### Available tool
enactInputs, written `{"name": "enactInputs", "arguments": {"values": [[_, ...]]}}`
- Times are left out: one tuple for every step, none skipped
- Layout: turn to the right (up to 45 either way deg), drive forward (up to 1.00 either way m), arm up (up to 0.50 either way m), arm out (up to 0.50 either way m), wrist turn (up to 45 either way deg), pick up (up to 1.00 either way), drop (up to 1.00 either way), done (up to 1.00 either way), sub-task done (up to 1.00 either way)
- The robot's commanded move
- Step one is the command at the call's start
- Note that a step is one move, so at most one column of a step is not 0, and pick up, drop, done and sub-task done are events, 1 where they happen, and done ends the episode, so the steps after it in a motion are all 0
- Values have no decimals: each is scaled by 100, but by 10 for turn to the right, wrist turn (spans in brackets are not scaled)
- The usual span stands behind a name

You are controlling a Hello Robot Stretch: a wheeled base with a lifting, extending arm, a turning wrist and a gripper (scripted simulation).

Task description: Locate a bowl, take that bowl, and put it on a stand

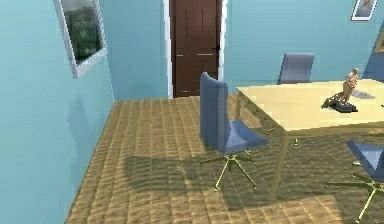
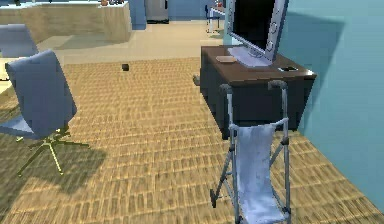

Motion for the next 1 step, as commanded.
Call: {"name": "enactInputs", "arguments": {"values": [[-90,0,0,0,0,0,0,0,0]]}}
